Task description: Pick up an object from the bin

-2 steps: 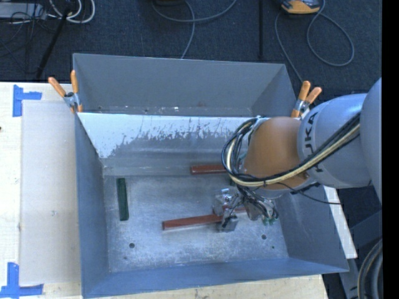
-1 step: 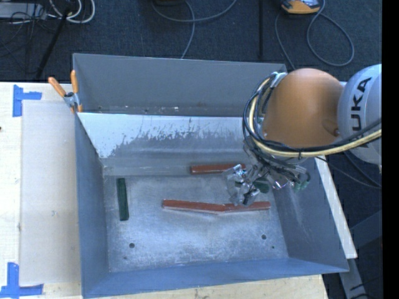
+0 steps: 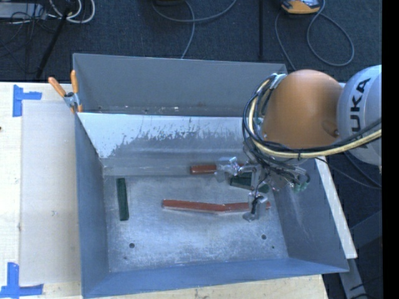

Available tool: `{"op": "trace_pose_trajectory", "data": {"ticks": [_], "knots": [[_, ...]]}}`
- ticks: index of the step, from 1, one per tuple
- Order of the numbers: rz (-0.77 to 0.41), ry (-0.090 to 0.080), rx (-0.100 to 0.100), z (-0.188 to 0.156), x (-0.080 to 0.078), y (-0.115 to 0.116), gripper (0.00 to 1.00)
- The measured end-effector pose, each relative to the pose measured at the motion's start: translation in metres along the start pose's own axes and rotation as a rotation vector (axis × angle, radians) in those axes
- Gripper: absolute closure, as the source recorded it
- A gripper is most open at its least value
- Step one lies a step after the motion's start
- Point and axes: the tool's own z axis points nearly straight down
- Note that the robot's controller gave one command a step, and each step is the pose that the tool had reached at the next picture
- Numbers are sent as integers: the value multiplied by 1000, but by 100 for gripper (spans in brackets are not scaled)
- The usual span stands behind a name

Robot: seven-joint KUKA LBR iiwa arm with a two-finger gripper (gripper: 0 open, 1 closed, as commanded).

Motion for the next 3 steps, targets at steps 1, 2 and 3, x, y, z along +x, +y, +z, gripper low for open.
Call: {"op": "trace_pose_trajectory", "data": {"ticks": [1,2,3], "knots": [[-30,4,-3,136,-35,-36,0],[-31,2,-2,132,-35,-36,100],[-31,1,-2,132,-35,-36,0]]}}
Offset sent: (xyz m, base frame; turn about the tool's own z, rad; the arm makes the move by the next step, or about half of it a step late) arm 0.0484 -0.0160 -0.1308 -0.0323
